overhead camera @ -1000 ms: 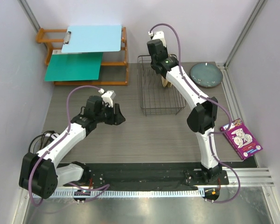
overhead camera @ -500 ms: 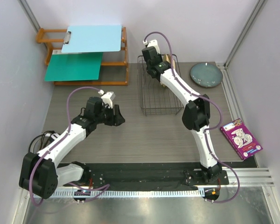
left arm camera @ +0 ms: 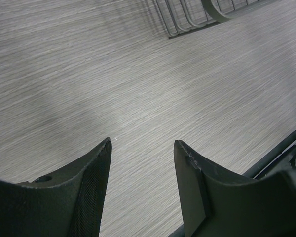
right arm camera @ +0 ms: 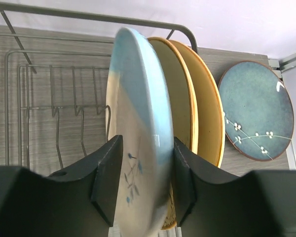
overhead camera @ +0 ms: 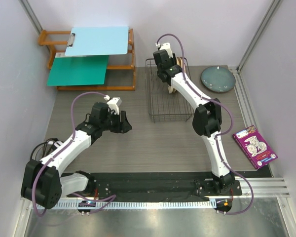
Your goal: Load the plates into the dish rack
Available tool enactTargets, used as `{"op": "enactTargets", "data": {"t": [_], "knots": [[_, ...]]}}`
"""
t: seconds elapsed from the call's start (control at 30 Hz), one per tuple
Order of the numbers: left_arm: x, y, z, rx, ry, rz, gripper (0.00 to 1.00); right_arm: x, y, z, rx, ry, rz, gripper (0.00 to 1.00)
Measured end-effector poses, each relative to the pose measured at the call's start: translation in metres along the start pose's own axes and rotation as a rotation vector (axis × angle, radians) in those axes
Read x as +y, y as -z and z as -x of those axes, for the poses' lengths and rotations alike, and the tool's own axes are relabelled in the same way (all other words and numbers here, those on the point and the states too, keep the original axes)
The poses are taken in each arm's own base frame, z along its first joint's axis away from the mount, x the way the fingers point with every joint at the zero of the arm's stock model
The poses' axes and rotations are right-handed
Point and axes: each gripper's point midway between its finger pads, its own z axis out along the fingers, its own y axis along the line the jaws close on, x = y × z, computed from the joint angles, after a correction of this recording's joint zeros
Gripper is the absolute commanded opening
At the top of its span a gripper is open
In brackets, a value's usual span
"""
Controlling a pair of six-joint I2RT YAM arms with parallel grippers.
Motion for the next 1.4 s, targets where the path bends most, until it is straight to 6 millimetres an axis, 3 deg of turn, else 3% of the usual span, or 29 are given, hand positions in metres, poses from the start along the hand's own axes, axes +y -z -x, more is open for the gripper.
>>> {"op": "enactTargets", "data": {"t": [0.17,0.27,0.37,0.43,0.53,0.6,0.67,0.77,0.83,0.9,1.03,1.1,1.2,1.4], "knots": [[0.003,-0.005,-0.006,0.027,0.011,0.005,0.55,0.001,0.0,0.005,-0.013,-0.013,0.012,0.57],[0.005,-0.009,-0.008,0.041,0.019,0.012,0.59,-0.002,0.011,0.016,-0.033,-0.022,0.03,0.64],[0.007,-0.01,-0.002,0.035,0.024,0.028,0.65,-0.02,0.033,0.04,-0.073,-0.049,0.04,0.67],[0.007,-0.01,0.006,0.026,0.022,0.043,0.69,-0.045,0.051,0.058,-0.106,-0.085,0.044,0.67],[0.009,-0.009,0.022,0.01,0.007,0.071,0.69,-0.105,0.073,0.08,-0.153,-0.175,0.047,0.72],[0.01,-0.009,0.032,0.009,0.0,0.091,0.72,-0.174,0.072,0.085,-0.176,-0.261,0.003,0.72],[0.011,-0.009,0.039,0.01,-0.008,0.109,0.72,-0.234,0.059,0.076,-0.172,-0.337,-0.05,0.71],[0.014,-0.009,0.047,0.023,-0.016,0.13,0.72,-0.307,0.015,0.032,-0.097,-0.466,-0.106,0.68],[0.018,-0.011,0.051,0.03,-0.016,0.144,0.71,-0.331,-0.018,-0.016,0.003,-0.54,-0.113,0.68],[0.023,-0.014,0.055,0.043,-0.016,0.16,0.7,-0.329,-0.047,-0.066,0.122,-0.594,-0.092,0.68],[0.033,-0.024,0.059,0.071,-0.005,0.182,0.7,-0.283,-0.08,-0.149,0.351,-0.699,-0.002,0.69],[0.038,-0.031,0.057,0.088,0.003,0.189,0.69,-0.268,-0.082,-0.17,0.42,-0.753,0.013,0.7],[0.044,-0.039,0.053,0.119,0.013,0.199,0.69,-0.257,-0.079,-0.183,0.469,-0.829,0.008,0.71],[0.048,-0.048,0.054,0.156,0.026,0.205,0.68,-0.26,-0.08,-0.203,0.507,-0.969,-0.075,0.74]]}}
